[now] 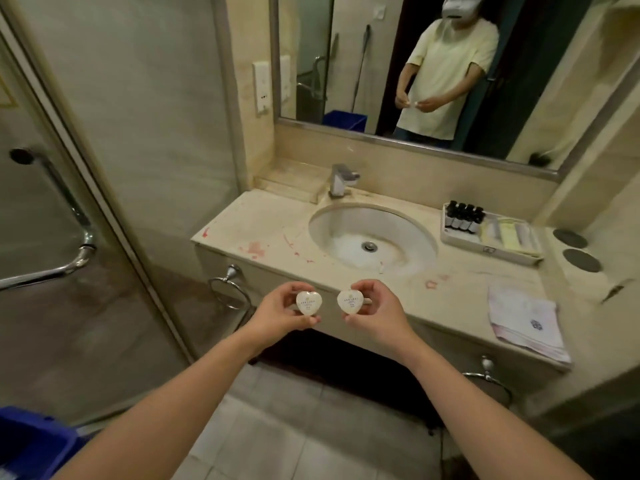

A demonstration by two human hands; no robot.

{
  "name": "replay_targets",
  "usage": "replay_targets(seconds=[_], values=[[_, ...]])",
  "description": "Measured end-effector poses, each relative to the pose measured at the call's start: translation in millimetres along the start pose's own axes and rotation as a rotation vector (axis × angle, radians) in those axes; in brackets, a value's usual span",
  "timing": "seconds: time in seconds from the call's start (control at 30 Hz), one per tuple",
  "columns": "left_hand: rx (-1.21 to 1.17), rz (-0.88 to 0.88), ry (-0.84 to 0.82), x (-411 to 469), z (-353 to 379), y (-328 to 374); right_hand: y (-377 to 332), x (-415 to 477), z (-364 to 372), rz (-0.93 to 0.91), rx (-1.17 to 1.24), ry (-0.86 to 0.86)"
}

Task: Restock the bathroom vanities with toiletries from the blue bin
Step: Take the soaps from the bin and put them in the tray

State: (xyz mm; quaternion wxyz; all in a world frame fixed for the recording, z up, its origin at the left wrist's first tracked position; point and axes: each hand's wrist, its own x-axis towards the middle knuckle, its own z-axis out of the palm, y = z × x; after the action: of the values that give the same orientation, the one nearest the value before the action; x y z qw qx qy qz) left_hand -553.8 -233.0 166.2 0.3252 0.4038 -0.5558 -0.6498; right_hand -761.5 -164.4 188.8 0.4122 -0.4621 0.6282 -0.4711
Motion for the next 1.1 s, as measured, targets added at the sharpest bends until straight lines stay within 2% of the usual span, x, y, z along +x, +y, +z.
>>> replay_targets(seconds=[0.33, 0.5, 0.83, 1.1], values=[[0.115, -0.002, -0.208, 66.4, 108.0, 12.6, 21.3, -2.1, -107.1, 0.016, 0.046, 0.199], [0.232, 0.007, -0.227, 99.8, 147.1, 19.2, 34.6, 3.5, -140.2, 0.049, 0.058, 0.3], [0.376, 0.04, -0.379, 209.3, 173.4, 33.7, 32.3, 66.3, -181.3, 0.111, 0.008, 0.479], [0.464, 0.166, -0.475, 300.0, 180.7, 61.5, 20.2, 139.1, -197.1, 0.129, 0.02, 0.608]])
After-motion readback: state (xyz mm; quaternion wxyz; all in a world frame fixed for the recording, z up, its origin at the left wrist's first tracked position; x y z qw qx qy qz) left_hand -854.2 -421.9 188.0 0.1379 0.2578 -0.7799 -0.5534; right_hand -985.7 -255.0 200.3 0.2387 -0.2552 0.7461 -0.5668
